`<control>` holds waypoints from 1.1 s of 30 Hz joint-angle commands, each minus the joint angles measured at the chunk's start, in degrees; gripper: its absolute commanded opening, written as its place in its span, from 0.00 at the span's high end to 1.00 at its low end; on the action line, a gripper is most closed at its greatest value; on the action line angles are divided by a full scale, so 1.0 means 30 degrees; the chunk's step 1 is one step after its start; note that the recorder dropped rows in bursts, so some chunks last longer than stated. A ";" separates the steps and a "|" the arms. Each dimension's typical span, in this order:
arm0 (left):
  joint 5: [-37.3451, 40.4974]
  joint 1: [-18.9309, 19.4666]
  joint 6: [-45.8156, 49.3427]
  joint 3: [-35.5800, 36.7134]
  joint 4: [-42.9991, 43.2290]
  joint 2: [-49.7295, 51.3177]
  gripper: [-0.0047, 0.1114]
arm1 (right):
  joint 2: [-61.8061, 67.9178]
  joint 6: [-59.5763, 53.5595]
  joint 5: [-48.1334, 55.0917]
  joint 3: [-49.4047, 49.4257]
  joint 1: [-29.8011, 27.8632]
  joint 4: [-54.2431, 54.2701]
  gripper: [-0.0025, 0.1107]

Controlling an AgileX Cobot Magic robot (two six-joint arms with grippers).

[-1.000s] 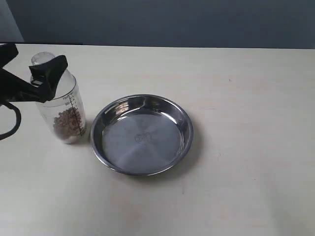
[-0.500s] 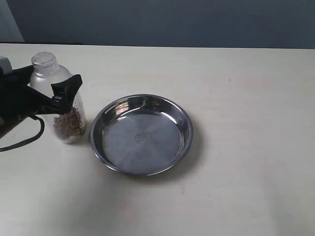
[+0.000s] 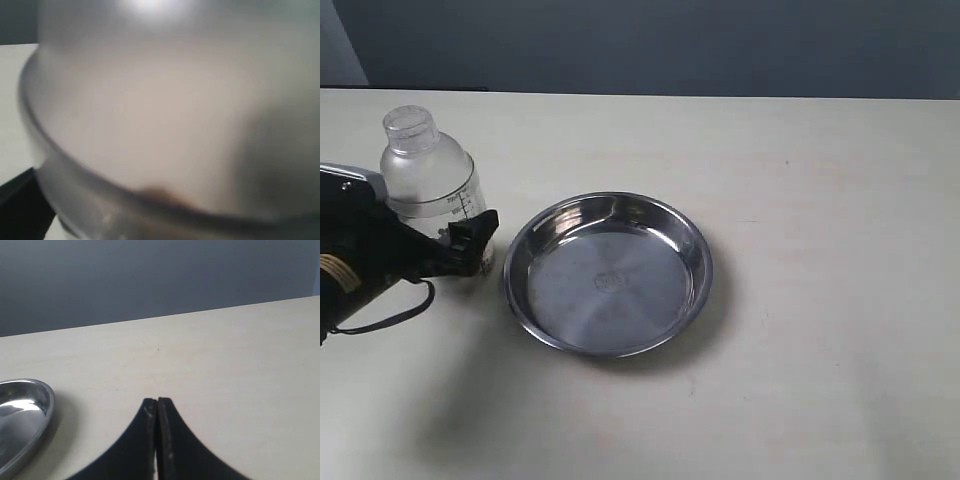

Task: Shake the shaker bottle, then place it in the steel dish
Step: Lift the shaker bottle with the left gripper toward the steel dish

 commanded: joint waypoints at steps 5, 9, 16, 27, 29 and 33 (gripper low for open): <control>-0.0231 -0.0005 0.0122 -0.0227 -0.0486 0.0310 0.09 | 0.0034 -0.0067 -0.0252 0.0023 0.0042 -0.0014 0.99; -0.0231 -0.0005 0.0122 -0.0469 -0.0398 0.0310 0.20 | 0.0034 -0.0067 -0.0216 0.0023 0.0042 -0.0014 0.99; -0.0231 -0.0005 -0.0008 -0.0557 0.0292 0.0310 0.40 | 0.0034 -0.0067 -0.0216 0.0023 0.0042 -0.0014 0.99; -0.0231 -0.0005 -0.0044 -0.0557 0.1744 -0.0362 0.90 | 0.0034 -0.0067 -0.0260 0.0023 0.0042 -0.0014 0.99; -0.0231 -0.0005 -0.0044 -0.0557 0.1744 -0.0566 0.96 | 0.0034 -0.0067 -0.0260 0.0023 0.0042 -0.0014 0.99; -0.0231 -0.0005 -0.0044 -0.0557 0.0010 -0.0932 0.95 | 0.0034 -0.0067 -0.0260 0.0023 0.0042 -0.0014 0.99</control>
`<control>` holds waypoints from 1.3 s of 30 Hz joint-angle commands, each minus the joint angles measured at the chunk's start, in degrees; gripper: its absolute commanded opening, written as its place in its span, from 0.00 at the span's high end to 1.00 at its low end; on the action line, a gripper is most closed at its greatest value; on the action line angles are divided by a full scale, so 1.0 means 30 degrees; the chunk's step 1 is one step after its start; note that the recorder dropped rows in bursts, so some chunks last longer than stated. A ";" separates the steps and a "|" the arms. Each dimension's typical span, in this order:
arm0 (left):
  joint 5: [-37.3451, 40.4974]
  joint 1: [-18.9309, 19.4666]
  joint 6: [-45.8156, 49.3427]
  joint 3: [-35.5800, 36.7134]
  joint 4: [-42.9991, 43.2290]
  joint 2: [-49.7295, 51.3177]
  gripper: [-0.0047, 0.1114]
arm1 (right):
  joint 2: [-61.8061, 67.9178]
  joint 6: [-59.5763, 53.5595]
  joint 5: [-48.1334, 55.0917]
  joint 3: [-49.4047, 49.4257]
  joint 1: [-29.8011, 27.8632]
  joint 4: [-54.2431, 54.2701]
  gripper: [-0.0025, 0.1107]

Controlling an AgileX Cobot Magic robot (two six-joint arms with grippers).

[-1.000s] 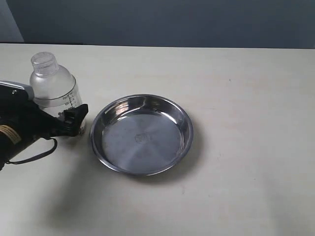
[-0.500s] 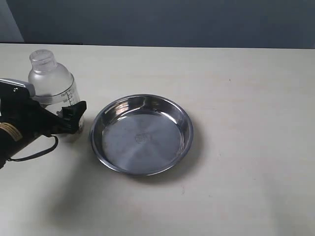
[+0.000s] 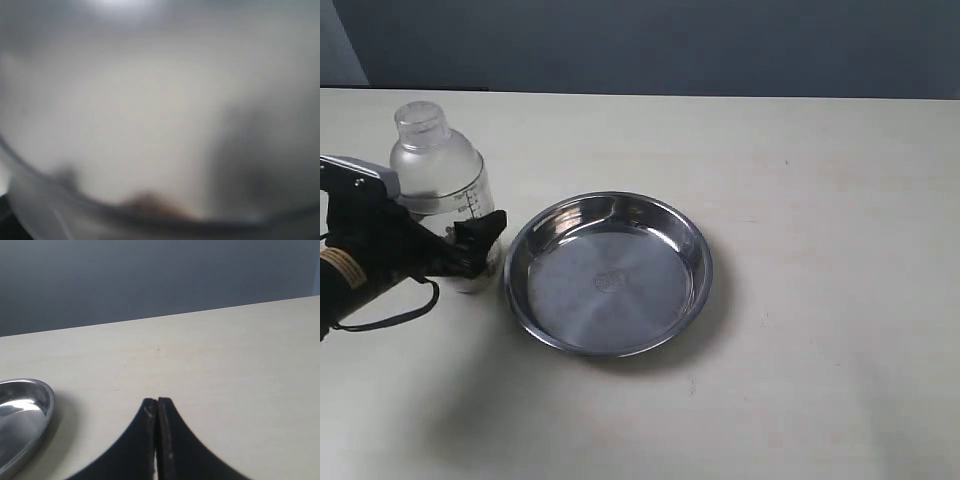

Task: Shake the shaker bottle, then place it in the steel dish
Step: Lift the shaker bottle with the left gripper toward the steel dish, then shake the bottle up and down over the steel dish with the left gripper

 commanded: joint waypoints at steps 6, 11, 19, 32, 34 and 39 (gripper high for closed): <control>-0.0868 -0.0005 -0.2196 -0.0124 -0.3480 -0.3302 0.95 | 0.0034 -0.0067 -0.0260 0.0023 0.0042 -0.0014 0.99; 0.1171 -0.0032 -0.6734 -0.2797 0.2703 -0.7814 0.95 | 0.0034 -0.0067 -0.0217 0.0023 0.0042 -0.0014 0.99; 1.3311 -0.3998 -1.1364 -0.6869 0.7909 -1.0217 0.96 | 0.0034 -0.0067 -0.0217 0.0023 0.0042 -0.0014 0.99; 1.8611 -0.8381 -1.1089 -0.7290 0.5590 -0.9767 0.96 | 0.0034 -0.0067 -0.0252 0.0023 0.0042 -0.0014 0.99; 1.7740 -0.8424 -1.1462 -0.7721 0.5895 -1.0006 0.96 | 0.0034 -0.0067 -0.0252 0.0023 0.0042 -0.0014 0.99; 1.9279 -0.8784 -1.1458 -1.0651 0.6640 -1.2692 0.96 | 0.0034 -0.0067 -0.0252 0.0023 0.0042 -0.0014 0.99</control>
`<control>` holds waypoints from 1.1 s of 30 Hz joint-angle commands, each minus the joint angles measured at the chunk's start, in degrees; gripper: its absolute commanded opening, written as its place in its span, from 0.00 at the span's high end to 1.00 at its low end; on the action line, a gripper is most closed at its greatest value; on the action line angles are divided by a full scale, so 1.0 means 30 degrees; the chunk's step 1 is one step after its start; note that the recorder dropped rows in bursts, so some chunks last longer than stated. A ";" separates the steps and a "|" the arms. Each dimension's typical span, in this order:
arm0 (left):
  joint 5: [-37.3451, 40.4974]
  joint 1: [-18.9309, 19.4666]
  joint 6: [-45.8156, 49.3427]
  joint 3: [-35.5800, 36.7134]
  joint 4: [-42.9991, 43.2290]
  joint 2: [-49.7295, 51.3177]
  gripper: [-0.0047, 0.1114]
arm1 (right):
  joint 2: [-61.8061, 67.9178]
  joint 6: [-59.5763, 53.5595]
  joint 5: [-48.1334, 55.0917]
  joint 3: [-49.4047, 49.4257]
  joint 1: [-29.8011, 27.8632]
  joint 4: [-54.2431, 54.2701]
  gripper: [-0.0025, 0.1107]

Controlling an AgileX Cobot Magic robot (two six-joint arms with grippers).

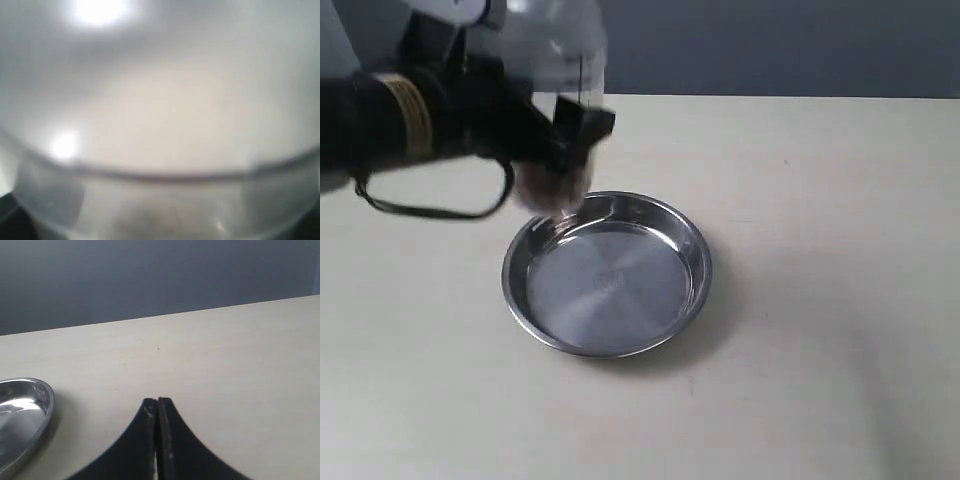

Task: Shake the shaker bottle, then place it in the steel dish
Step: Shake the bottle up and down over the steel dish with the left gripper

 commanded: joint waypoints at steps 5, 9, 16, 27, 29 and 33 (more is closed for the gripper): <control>-0.4109 -0.0207 -0.0271 0.2669 -0.1564 0.0948 0.96 | 0.0034 -0.0067 -0.0252 0.0023 0.0042 -0.0014 0.99; -0.4950 -0.0207 -0.0196 0.0153 -0.1483 -0.1777 0.96 | 0.0034 -0.0067 -0.0247 0.0023 0.0042 -0.0014 0.99; -0.6167 -0.0407 -0.0283 0.1610 -0.1833 -0.0888 0.96 | 0.0034 -0.0067 -0.0248 0.0023 0.0042 -0.0055 0.99; -0.2565 -0.1317 -0.0021 0.0710 -0.2254 -0.2443 0.96 | 0.0034 -0.0067 -0.0248 0.0023 0.0042 -0.0097 0.99; -0.2877 -0.1263 -0.0021 0.3221 -0.2730 -0.0154 0.96 | 0.0034 -0.0067 -0.0248 0.0023 0.0042 -0.0097 0.99; -0.5155 -0.1168 0.0244 0.1019 -0.2655 -0.1758 0.96 | 0.0034 -0.0067 -0.0248 0.0023 0.0042 -0.0097 0.99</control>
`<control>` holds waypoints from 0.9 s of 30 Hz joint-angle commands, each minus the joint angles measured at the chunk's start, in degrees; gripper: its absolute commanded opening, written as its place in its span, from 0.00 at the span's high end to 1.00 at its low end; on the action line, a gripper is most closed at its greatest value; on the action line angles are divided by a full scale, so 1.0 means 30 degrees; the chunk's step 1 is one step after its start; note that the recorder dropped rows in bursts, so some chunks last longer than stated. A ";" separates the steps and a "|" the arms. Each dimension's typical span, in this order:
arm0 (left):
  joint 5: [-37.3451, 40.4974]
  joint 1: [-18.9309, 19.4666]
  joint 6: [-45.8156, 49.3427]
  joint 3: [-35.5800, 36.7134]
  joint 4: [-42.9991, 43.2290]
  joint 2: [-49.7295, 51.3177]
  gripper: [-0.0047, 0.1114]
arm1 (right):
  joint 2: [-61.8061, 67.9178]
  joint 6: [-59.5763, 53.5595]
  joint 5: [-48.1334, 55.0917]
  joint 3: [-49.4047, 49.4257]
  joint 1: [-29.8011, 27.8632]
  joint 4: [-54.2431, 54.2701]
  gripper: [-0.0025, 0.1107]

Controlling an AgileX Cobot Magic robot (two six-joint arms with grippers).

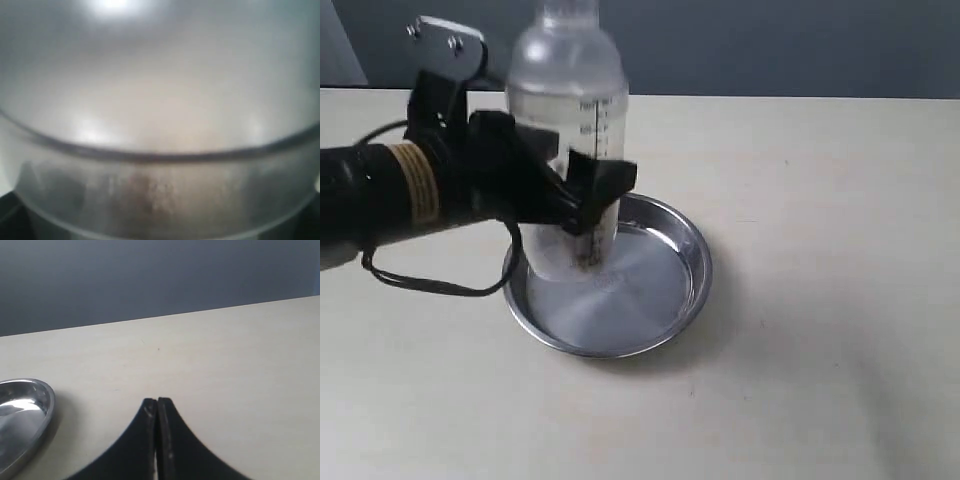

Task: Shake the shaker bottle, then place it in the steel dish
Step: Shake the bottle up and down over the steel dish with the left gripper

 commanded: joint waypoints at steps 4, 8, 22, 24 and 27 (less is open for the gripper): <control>0.1439 -0.0822 0.0426 -0.1879 0.0413 -0.1518 0.96 | 0.0034 -0.0067 -0.0235 0.0023 0.0042 -0.0097 0.99; -0.1516 -0.0694 0.0748 0.1260 0.0254 0.1067 0.96 | 0.0034 -0.0067 -0.0235 0.0023 0.0042 -0.0097 0.99; -0.0104 -0.0796 0.1684 -0.2804 -0.0842 -0.2237 0.96 | 0.0034 -0.0067 -0.0235 0.0023 0.0042 -0.0051 0.99; 0.1155 -0.0904 0.1632 -0.1113 -0.1051 -0.1146 0.96 | 0.0034 -0.0067 -0.0235 0.0023 0.0042 -0.0051 0.99; -0.2792 -0.0866 0.1702 0.0927 -0.2486 0.0739 0.96 | 0.0034 -0.0067 -0.0235 0.0023 0.0042 -0.0051 0.99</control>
